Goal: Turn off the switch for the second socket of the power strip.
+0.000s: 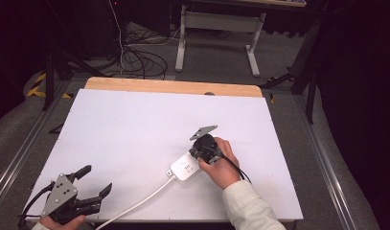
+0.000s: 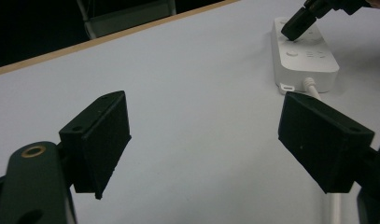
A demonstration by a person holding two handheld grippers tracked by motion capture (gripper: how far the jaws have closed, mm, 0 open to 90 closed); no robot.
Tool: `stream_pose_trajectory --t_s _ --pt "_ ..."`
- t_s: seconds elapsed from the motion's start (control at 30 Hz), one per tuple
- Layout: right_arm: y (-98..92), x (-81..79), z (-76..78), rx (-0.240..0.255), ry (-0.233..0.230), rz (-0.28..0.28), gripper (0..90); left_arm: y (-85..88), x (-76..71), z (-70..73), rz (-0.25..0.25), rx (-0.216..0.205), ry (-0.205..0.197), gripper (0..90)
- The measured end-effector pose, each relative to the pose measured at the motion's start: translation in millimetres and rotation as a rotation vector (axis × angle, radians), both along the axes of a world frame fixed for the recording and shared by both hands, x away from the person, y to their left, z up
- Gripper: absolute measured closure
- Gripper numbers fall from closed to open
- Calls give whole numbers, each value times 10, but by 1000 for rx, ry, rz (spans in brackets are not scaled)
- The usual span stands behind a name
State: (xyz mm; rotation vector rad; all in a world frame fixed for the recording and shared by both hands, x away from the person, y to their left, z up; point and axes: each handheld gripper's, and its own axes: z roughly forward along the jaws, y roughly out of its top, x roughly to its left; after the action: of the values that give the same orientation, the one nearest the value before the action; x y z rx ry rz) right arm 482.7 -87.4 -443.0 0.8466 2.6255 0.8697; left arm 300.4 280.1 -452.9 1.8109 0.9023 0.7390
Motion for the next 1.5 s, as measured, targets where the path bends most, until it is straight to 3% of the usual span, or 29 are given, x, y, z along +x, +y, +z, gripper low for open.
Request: stream_pose_trajectory --t_s 0.17,0.67,0.93,1.1,1.17,1.23,1.5 --pt "-13 -55 95 63 -27 12 900 -2 8 -3 0 0 3 172" --pt "-32 -150 331 89 -61 36 900 -3 10 -5 3 -4 4 172" --pt "-30 -158 348 92 -65 41 900 2 8 -3 2 -2 3 172" --pt "-63 -165 378 147 -86 53 603 -2 7 -5 3 -3 6 172" --pt "-86 -175 390 138 -82 36 509 -2 6 -2 3 -9 5 172" --pt "-108 -201 412 142 -113 31 436 -2 7 -2 2 -1 1 171" --pt "-310 -307 559 256 -135 11 296 -5 17 -1 0 -6 2 171"
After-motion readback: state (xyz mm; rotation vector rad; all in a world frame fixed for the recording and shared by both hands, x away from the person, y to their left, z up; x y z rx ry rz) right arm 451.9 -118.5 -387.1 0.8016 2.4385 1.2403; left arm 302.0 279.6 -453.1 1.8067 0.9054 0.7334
